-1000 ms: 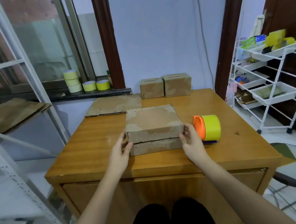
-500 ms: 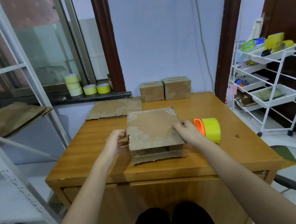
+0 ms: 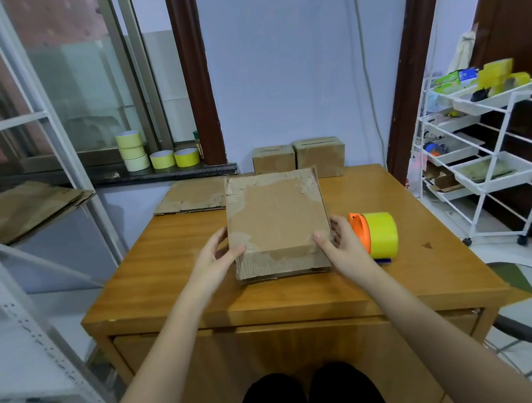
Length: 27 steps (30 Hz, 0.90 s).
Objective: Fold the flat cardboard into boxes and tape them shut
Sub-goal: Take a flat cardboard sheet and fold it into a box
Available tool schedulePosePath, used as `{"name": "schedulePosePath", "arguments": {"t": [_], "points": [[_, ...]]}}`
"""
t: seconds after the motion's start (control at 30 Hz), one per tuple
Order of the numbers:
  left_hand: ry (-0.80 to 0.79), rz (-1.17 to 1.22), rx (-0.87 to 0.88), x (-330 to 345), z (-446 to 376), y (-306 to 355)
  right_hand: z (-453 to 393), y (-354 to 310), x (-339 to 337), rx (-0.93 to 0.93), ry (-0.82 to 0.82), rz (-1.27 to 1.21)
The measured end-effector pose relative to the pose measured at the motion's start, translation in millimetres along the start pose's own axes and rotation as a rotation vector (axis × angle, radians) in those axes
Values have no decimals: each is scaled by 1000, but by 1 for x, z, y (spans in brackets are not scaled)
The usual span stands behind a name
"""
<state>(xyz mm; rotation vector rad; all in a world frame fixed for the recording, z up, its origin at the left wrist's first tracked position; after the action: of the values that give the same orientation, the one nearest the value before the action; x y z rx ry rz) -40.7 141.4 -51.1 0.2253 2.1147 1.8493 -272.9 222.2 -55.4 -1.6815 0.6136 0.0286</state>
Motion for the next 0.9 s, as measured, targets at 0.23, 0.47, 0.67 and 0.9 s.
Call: {"name": "schedulePosePath", "arguments": {"t": [0.23,0.47,0.67,0.9], "points": [[-56,69,8,0,9,-7,10,7,3,-75,34,-18],[-43,101,25,6,21,-21,25,17,9,-72,18,-15],[-45,80,46,10,29,-30,36,28,10,-63,19,35],[-25,36,20,11,36,-36,37,33,13,-62,-20,72]]}}
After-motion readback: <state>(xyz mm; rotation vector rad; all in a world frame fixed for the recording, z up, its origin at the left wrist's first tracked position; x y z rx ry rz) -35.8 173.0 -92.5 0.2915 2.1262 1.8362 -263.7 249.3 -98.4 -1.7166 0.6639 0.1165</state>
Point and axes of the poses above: each hand's wrist, its own z-axis away from the middle knuckle, its own x-axis out of the palm, y = z × x, the point moved 7 cm from there along -z, towards the middle knuckle, and after that the axes turned 3 degrees about z, right-handed, at the moved point
